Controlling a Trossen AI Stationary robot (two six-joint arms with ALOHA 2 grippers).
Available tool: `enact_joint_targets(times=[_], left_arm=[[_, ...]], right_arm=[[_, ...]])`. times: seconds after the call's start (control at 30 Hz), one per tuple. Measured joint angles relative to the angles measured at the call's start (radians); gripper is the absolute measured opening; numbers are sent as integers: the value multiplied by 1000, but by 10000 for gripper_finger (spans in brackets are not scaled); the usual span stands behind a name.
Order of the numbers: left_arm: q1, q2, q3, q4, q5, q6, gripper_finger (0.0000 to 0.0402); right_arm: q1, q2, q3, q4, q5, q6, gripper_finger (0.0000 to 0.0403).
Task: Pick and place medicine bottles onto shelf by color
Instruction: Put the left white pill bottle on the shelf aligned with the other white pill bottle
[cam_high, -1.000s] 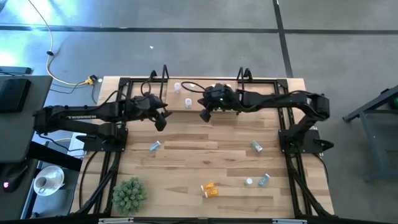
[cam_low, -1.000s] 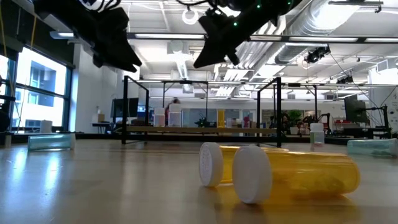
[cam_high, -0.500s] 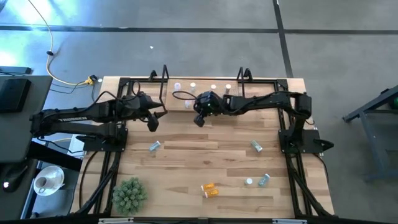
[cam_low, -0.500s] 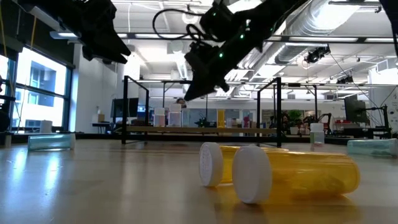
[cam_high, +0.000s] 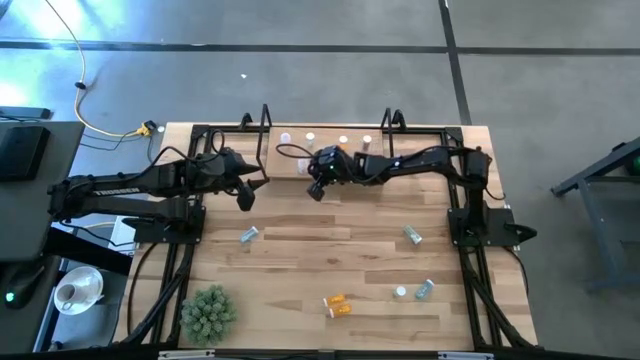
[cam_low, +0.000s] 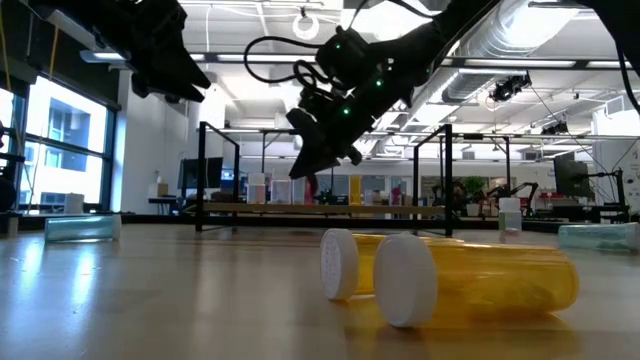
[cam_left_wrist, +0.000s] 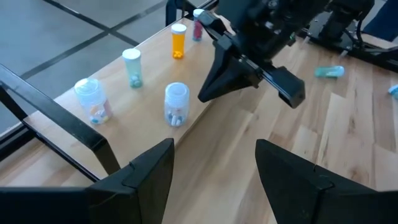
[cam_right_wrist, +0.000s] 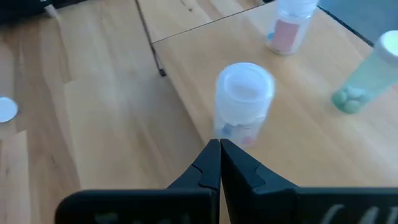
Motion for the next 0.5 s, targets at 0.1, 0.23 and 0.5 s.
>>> enact_joint_targets(times=[0.1, 0.23, 0.5], left_arm=[[0, 0, 0, 0, 0, 7, 213], [0, 0, 0, 0, 0, 14, 213], [0, 0, 0, 0, 0, 15, 213]], right_arm=[[-8, 0, 0, -2, -9, 14, 1], [-1, -2, 0, -10, -66, 15, 1], [13, -6, 183, -200, -65, -46, 1]])
